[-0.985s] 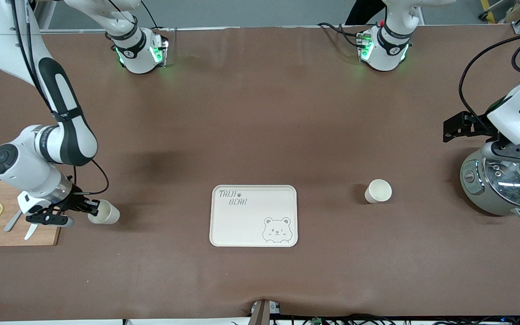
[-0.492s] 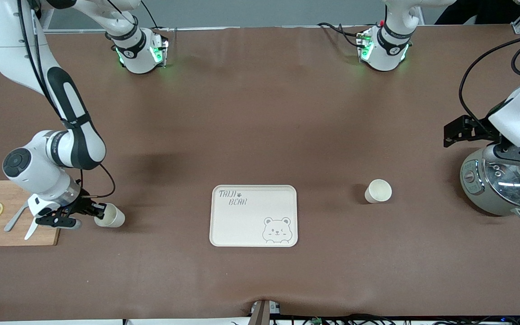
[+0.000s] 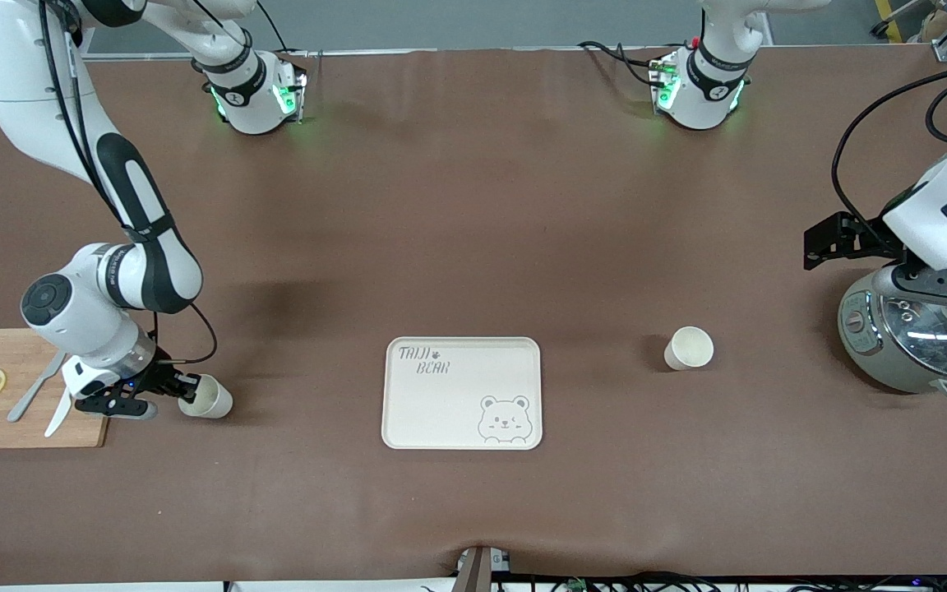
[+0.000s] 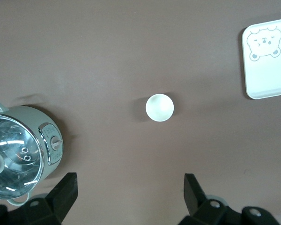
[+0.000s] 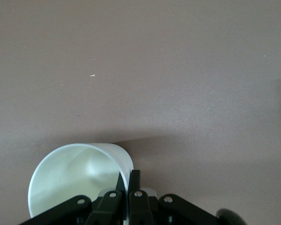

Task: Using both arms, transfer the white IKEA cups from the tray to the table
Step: 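Carry the cup beside the cutting board and lower it with the right gripper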

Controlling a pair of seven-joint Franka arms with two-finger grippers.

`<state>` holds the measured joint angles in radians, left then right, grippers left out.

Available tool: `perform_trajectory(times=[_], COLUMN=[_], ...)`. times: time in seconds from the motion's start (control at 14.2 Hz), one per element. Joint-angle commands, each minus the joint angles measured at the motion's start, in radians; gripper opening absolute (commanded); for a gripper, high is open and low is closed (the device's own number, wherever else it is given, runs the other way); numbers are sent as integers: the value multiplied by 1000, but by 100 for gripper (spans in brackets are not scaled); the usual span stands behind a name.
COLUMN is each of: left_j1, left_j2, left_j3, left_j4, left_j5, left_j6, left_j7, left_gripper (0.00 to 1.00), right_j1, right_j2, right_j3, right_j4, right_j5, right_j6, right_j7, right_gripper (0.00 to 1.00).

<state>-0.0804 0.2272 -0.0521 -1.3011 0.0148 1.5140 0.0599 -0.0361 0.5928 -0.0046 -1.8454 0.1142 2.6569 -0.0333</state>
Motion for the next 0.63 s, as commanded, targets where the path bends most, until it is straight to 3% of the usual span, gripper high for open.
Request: perform_trajectory(times=[0.0, 0.07, 0.14, 0.35, 0.56], left_j1=[2, 2, 2, 2, -4], left_j2=[-8, -9, -11, -12, -12], left_j3=[-8, -8, -8, -8, -18], left_j4=[-6, -6, -6, -6, -6], left_j5=[11, 11, 13, 14, 20], left_j6=[9, 9, 9, 9, 6], left_j7=[18, 18, 18, 18, 17], left_gripper=[100, 100, 100, 100, 100], right_j1=[1, -1, -4, -13, -47], right_j2=[1, 1, -1, -17, -71], right_j3=[0, 0, 0, -3, -6], right_j4=[5, 6, 8, 37, 188], right_j5=[24, 24, 24, 21, 10], right_j6=[3, 1, 0, -61, -387], right_j7=[0, -2, -8, -14, -14], right_gripper=[31, 89, 100, 100, 100])
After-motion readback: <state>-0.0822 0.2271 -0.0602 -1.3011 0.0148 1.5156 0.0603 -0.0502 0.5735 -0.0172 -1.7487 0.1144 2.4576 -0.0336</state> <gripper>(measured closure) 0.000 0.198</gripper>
